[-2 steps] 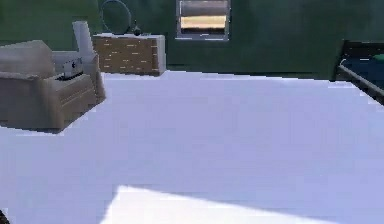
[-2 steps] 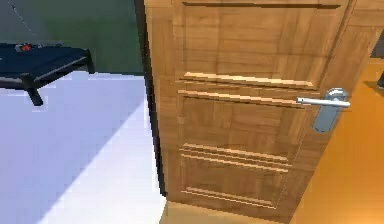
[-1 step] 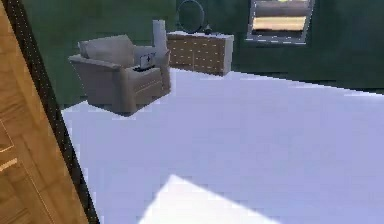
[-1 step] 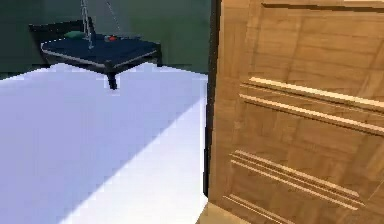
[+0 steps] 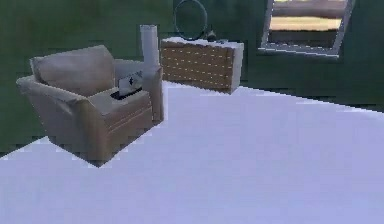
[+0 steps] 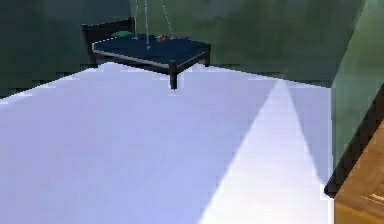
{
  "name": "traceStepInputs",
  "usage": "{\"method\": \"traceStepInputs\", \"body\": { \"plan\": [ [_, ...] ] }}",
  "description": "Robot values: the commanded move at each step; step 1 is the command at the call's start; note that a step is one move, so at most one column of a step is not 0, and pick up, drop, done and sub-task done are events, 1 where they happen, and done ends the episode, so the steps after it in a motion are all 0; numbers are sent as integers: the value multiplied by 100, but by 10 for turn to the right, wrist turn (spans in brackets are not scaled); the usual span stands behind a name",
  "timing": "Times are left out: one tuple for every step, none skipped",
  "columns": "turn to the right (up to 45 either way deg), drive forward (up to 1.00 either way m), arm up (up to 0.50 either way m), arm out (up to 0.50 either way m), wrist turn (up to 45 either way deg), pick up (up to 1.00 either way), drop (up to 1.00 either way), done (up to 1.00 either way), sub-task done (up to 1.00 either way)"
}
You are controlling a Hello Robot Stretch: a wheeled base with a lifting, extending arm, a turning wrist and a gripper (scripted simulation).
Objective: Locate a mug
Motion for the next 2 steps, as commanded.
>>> {"method": "traceStepInputs", "body": {
  "plan": [
    [-150,0,0,0,0,0,0,0,0],
    [0,10,0,0,0,0,0,0,0]
  ]
}}
